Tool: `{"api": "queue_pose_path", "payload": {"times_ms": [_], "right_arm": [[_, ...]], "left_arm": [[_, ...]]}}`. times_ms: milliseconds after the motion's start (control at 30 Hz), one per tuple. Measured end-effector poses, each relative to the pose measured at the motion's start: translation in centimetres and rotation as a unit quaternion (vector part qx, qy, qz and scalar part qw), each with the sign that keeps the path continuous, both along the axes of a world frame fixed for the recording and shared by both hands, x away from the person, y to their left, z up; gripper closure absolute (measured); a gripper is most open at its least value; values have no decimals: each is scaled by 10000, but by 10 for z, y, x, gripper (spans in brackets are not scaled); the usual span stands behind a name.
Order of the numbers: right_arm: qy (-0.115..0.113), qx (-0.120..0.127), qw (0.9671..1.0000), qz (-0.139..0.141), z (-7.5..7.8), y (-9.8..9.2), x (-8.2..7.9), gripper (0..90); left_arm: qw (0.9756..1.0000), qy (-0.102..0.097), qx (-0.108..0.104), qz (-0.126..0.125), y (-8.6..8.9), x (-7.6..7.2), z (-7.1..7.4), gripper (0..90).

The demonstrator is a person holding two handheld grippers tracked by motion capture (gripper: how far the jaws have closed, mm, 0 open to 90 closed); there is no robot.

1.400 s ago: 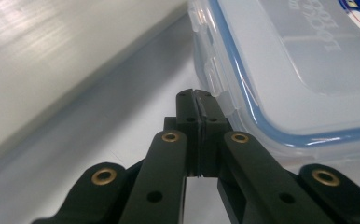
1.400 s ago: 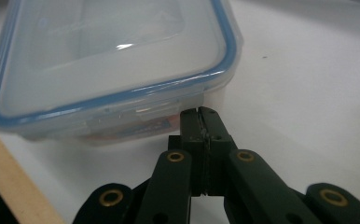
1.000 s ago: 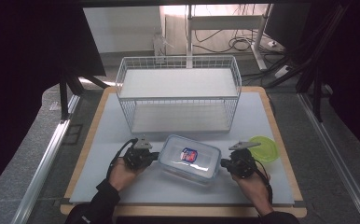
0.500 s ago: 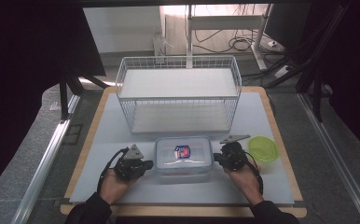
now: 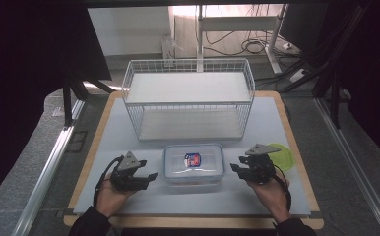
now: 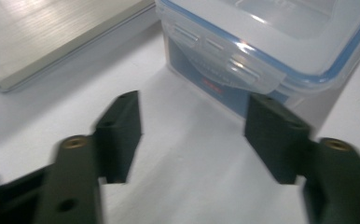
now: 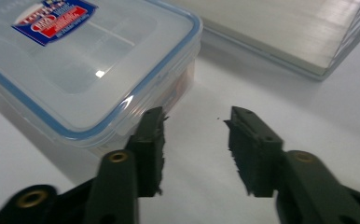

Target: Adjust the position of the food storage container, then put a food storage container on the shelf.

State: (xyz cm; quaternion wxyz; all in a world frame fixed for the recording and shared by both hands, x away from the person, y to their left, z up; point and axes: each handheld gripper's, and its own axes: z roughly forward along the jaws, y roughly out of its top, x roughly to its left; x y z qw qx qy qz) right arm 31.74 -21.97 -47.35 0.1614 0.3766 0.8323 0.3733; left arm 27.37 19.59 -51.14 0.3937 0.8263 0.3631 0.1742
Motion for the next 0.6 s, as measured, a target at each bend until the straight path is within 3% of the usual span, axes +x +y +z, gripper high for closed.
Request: {"api": "queue_pose_path", "payload": {"times_ms": [67,100,133,267,367,433,600], "right_arm": [[-70,87,9999,52,1,-3,-3,392],[-70,87,9999,52,1,-3,-3,392],[-58,141,9999,76,0,-4,-6,332],[-18,215,9997,144,-2,-6,-12,279],[-30,324,9991,261,-3,-8,-15,164],[-47,408,9988,259,-4,-8,-14,100],[-78,353,9986,392,-4,-5,-14,30]], "left_arm": [[9999,-62,-76,-22,3,-3,0,227],[9999,-85,-145,-35,4,-4,0,227],[9997,-97,-209,-45,5,-6,0,173],[9995,-105,-306,-69,9,-10,-2,85],[9991,-2,-412,-138,9,-7,-3,41],[9993,-58,-330,-177,8,-5,-5,23],[9988,-63,-449,-196,9,-2,-10,0]]}}
